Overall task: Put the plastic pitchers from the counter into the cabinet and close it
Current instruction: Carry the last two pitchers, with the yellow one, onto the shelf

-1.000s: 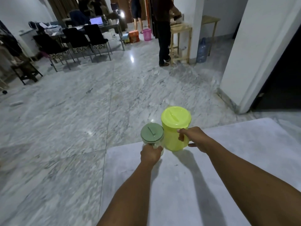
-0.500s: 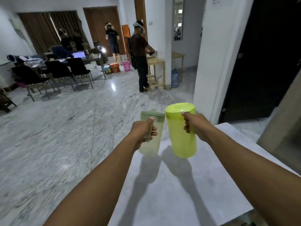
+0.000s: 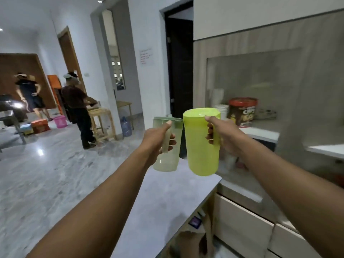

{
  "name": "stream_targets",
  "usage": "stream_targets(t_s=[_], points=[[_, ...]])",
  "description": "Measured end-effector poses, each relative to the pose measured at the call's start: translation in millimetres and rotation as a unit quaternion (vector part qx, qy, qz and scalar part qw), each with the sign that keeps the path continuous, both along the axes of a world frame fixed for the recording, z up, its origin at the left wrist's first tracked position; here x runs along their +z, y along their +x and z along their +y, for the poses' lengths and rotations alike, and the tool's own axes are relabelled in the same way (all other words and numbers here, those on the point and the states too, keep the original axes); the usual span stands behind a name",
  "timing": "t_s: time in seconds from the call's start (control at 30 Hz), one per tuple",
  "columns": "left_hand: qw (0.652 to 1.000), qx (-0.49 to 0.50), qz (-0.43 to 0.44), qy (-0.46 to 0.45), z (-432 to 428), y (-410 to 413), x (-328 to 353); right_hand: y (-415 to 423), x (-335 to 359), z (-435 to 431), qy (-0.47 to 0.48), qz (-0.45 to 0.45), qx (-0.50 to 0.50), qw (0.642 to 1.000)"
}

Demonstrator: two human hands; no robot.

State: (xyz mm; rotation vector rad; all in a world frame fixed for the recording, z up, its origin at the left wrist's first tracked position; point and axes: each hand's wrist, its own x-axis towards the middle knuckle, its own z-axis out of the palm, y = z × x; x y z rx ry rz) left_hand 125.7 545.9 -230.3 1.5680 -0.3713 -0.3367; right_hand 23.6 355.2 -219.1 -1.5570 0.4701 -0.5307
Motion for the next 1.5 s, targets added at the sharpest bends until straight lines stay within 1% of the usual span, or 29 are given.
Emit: stream_targets(t_s=[0.2, 0.37, 0.5, 0.6, 0.73, 0.87, 1.0, 1.13, 1.23, 1.37, 1.5], points=[[0.991, -0.128, -0.039, -0.028, -141, -114, 41, -157, 38, -112, -0.017, -0.028, -0.118, 0.992], [0.970, -0.229, -0.044, -0.062, -274, -224, 61, -301, 63, -210, -0.040, -0.030, -0.207, 0.977], [0.946, -0.310, -0.038, -0.082, -374, -316, 63, -404, 73, -279, -0.058, -0.028, -0.277, 0.959], [0.934, -0.348, -0.020, -0.085, -440, -370, 60, -459, 75, -323, -0.058, -0.029, -0.322, 0.944], [0.926, -0.368, -0.011, -0.079, -520, -397, 52, -494, 69, -381, -0.054, -0.035, -0.366, 0.928], [0.928, -0.366, -0.003, -0.074, -591, -387, 40, -487, 51, -439, -0.034, -0.047, -0.388, 0.920], [0.937, -0.344, -0.003, -0.065, -658, -345, 25, -441, 33, -503, -0.023, -0.053, -0.388, 0.920], [0.952, -0.298, -0.003, -0.066, -723, -280, 17, -366, 18, -574, -0.018, -0.070, -0.373, 0.925], [0.970, -0.236, -0.007, -0.063, -758, -230, 19, -297, 14, -618, 0.014, -0.088, -0.359, 0.929], [0.984, -0.166, -0.029, -0.051, -794, -166, 20, -214, 8, -663, 0.052, -0.096, -0.328, 0.938], [0.985, -0.142, 0.020, -0.099, -828, -116, 9, -157, -6, -699, 0.045, -0.083, -0.286, 0.954]])
